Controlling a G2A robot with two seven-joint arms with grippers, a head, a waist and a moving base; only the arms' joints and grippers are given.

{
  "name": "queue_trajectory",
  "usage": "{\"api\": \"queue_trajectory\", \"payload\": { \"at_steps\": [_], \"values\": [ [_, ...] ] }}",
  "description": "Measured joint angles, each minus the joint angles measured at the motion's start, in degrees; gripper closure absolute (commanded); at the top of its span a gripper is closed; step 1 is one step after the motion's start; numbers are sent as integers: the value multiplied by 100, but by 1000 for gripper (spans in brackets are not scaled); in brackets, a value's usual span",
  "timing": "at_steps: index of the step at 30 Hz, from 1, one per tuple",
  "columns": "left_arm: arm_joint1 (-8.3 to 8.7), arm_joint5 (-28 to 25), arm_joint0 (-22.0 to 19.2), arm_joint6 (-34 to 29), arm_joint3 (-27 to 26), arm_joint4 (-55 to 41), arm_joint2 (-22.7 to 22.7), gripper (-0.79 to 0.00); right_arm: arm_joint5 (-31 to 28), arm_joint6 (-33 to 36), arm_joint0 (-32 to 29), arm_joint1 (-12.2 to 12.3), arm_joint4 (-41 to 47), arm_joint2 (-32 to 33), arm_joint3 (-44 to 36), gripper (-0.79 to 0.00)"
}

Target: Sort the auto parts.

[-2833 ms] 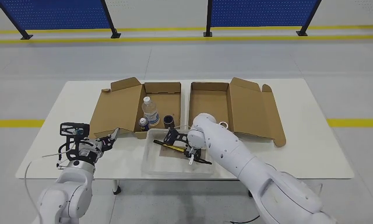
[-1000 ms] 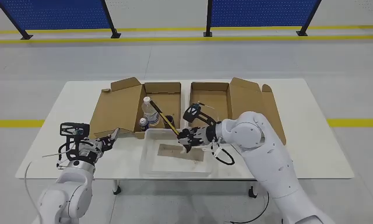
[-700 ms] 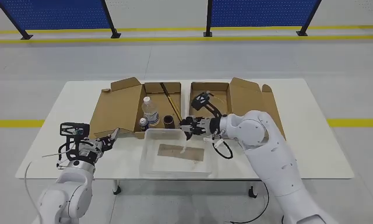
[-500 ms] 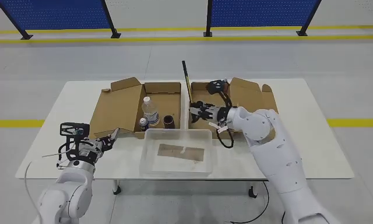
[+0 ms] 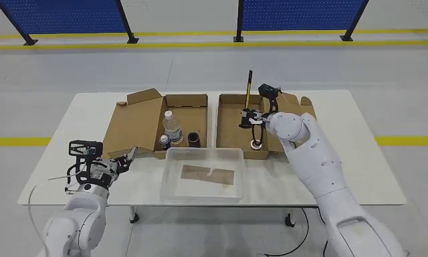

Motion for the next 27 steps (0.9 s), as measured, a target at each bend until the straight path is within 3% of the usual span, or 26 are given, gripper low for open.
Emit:
{"api": "queue_trajectory", "payload": {
  "at_steps": [10,21,27],
  "values": [
    [0,0,0,0,0,0,0,-785,-16,-108,927,-494,403,-822,1835,0],
    [0,0,0,0,0,0,0,-785,99,48,1352,-956,841,-1211,3145,-3],
    [0,0,0,0,0,0,0,-785,66,31,1466,-1091,812,-1320,3510,-160]
  ]
}}
